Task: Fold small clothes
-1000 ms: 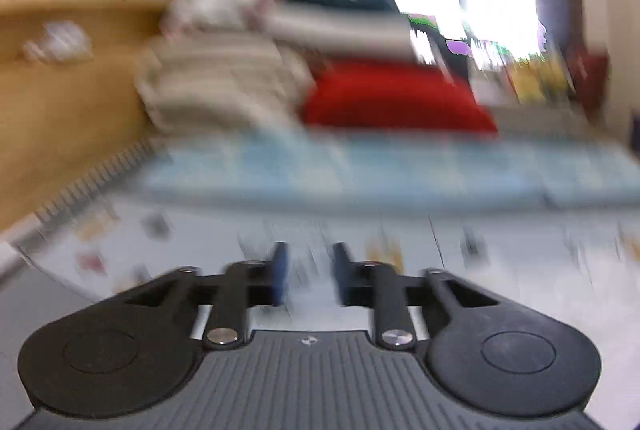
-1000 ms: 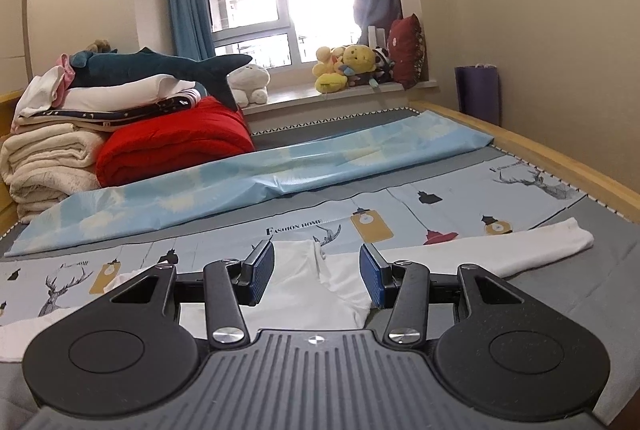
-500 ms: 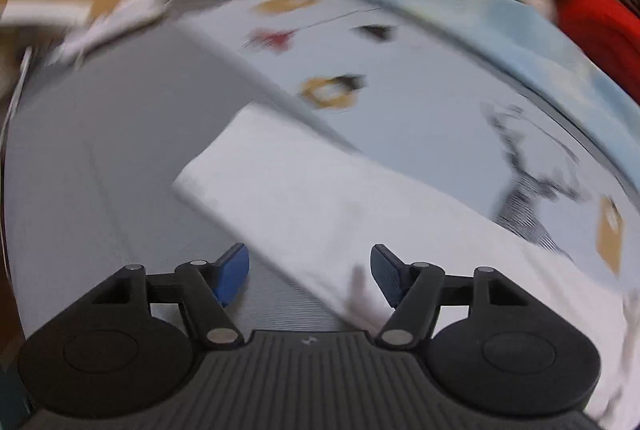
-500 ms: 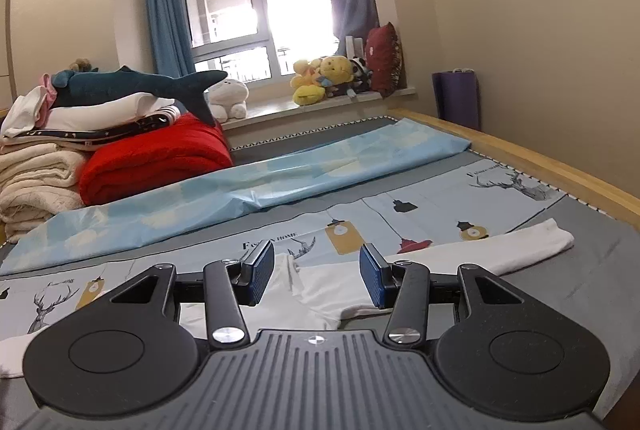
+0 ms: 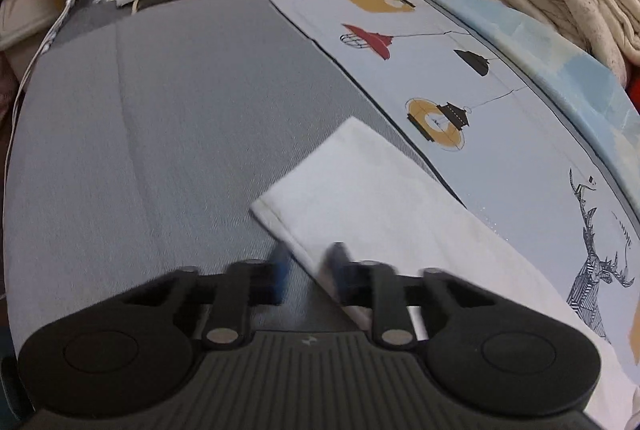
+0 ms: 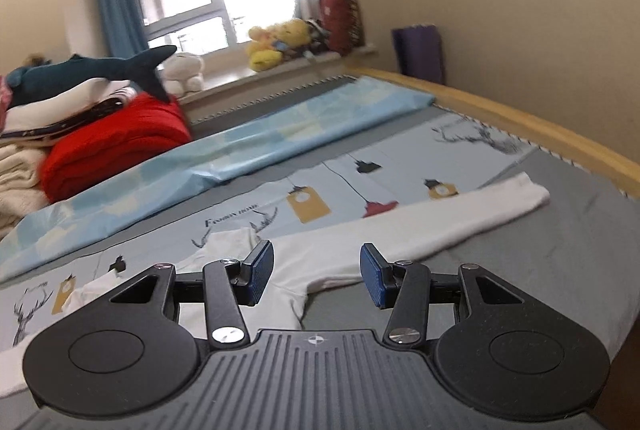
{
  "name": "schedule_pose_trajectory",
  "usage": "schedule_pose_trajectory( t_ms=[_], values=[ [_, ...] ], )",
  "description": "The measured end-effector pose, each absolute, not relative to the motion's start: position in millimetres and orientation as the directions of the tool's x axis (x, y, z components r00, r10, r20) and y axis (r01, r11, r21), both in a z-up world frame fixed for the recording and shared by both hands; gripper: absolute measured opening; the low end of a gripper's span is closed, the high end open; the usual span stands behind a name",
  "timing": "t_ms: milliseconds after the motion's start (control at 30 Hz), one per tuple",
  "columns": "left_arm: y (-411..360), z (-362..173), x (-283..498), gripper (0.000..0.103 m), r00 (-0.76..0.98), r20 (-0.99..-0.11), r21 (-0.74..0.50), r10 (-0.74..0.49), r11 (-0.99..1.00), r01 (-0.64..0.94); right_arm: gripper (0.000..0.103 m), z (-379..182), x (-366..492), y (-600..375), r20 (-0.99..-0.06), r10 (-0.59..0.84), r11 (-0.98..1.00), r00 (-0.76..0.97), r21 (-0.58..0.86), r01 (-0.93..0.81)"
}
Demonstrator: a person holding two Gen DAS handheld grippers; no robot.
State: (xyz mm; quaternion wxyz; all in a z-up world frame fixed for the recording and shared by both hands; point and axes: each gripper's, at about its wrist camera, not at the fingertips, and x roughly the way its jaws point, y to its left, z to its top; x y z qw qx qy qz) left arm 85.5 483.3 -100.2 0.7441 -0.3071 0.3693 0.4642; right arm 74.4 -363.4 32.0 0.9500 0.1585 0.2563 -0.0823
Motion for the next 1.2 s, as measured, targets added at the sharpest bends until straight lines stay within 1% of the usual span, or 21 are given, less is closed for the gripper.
schedule_pose_trajectory(
  t_ms=[67,133,267,300,433,533,567,600,733,933,1033,1200],
  values=[
    [485,-98,87,0.004,0.303,-0.831,-0.114,0.466,0.391,-0.913,0.050,31,75,-359,-0.518,-0.080,0.938,0.852,0.250,0.240],
    [487,-97,90,0.003,0.304,-0.821,-0.109,0.483,0.389,-0.915,0.050,31,77,-352,-0.520,-0.074,0.949,0.851,0.224,0.220],
    [482,-76,91,0.003,0.315,-0.757,-0.084,0.573,0.393,-0.916,0.050,30,81,-342,-0.530,-0.069,0.965,0.845,0.179,0.192],
    [482,-77,92,0.003,0.317,-0.759,-0.082,0.569,0.400,-0.913,0.050,30,82,-340,-0.533,-0.070,0.966,0.843,0.174,0.190],
    [491,-102,90,0.005,0.272,-0.849,-0.104,0.453,0.361,-0.927,0.050,30,85,-339,-0.540,-0.071,0.967,0.838,0.170,0.191],
    [491,-99,91,0.006,0.288,-0.837,-0.108,0.464,0.376,-0.920,0.050,30,84,-339,-0.541,-0.066,0.968,0.838,0.170,0.185],
    [490,-97,91,0.003,0.297,-0.831,-0.110,0.470,0.385,-0.916,0.050,30,84,-340,-0.542,-0.064,0.968,0.838,0.169,0.184],
    [489,-95,91,0.003,0.301,-0.824,-0.108,0.480,0.388,-0.915,0.050,30,85,-340,-0.543,-0.064,0.968,0.838,0.169,0.183],
    [481,-79,93,0.003,0.323,-0.790,-0.110,0.521,0.397,-0.911,0.050,30,85,-343,-0.543,-0.060,0.966,0.837,0.180,0.186],
    [451,-34,115,0.002,0.450,-0.700,-0.159,0.555,0.493,-0.856,0.050,28,87,-341,-0.549,-0.052,0.968,0.834,0.177,0.176],
    [426,-16,130,0.002,0.513,-0.668,-0.187,0.539,0.546,-0.817,0.050,27,89,-339,-0.551,-0.043,0.971,0.833,0.174,0.165],
    [374,2,157,0.002,0.611,-0.650,-0.243,0.452,0.638,-0.731,0.050,24,91,-328,-0.564,-0.028,0.985,0.826,0.126,0.119]
  ],
)
